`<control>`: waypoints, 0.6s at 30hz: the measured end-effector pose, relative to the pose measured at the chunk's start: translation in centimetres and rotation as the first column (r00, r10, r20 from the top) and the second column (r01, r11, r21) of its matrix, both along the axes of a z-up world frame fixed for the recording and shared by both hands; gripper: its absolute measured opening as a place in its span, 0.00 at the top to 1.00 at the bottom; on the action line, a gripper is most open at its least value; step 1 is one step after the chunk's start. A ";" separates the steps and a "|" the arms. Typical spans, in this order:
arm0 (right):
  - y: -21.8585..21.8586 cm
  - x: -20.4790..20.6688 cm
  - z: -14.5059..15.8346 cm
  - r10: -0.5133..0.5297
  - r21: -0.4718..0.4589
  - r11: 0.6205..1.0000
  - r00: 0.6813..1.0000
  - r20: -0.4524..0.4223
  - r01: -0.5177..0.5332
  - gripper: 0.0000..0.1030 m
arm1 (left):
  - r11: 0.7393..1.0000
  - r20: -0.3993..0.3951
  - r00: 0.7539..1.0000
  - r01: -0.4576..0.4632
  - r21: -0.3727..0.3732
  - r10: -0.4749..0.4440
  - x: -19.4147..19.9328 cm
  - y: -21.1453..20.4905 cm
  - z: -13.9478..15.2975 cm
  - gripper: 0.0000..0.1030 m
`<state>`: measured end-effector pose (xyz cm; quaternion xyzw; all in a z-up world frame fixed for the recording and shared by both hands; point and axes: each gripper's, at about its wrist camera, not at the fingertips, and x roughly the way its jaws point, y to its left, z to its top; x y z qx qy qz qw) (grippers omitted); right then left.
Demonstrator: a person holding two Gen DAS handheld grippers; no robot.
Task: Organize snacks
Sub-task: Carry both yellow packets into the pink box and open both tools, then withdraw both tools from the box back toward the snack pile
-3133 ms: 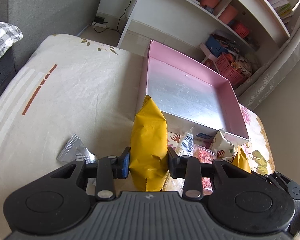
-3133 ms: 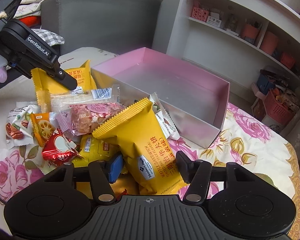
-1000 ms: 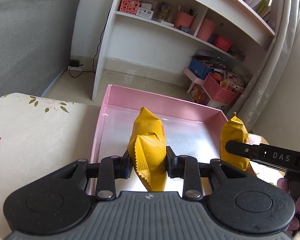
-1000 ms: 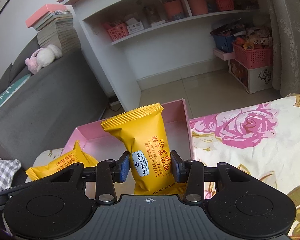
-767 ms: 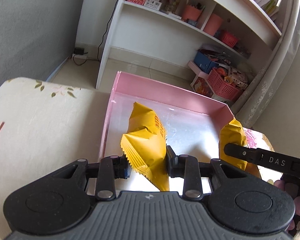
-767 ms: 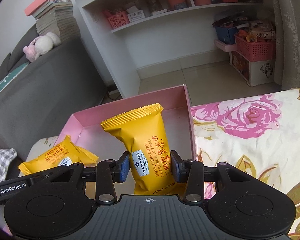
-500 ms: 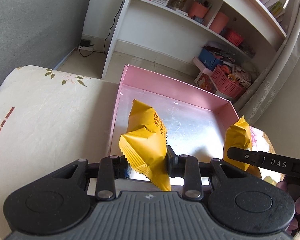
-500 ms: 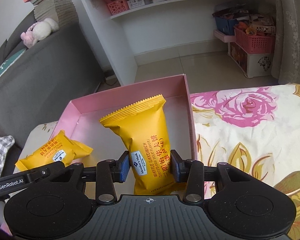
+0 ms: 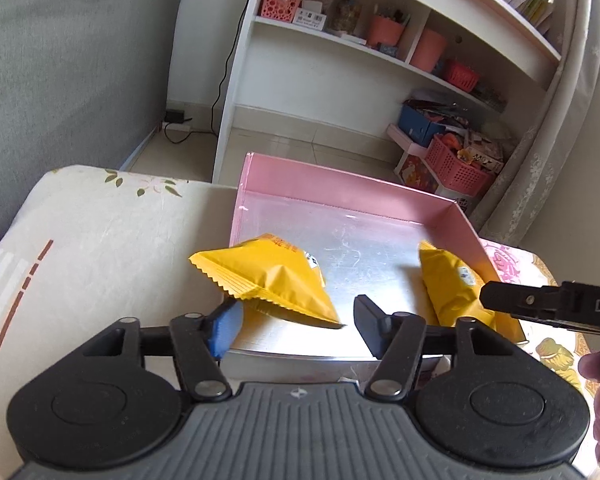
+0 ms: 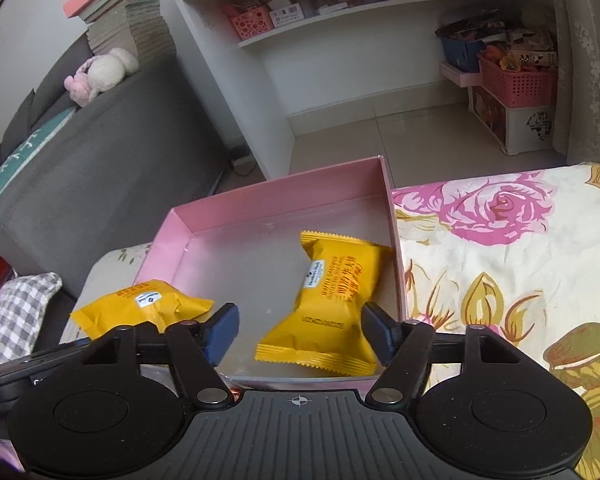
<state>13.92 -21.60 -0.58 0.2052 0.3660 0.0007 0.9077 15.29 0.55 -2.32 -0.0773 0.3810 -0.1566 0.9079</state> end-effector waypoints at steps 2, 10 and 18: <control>0.1 -0.4 0.5 0.000 -0.006 1.000 1.000 0.002 0.000 0.23 | 1.000 0.017 1.000 0.009 0.009 -0.010 -0.4 -0.1 0.6 0.31; 1.5 -3.0 2.6 0.013 -0.095 0.995 1.000 0.005 -0.013 0.11 | 0.999 0.049 0.999 0.006 0.033 -0.007 -2.4 0.6 2.4 0.06; 2.7 -6.2 3.9 0.028 -0.111 0.993 0.999 0.030 -0.025 0.07 | 0.997 0.015 0.999 -0.035 0.068 0.034 -4.5 1.8 3.4 0.00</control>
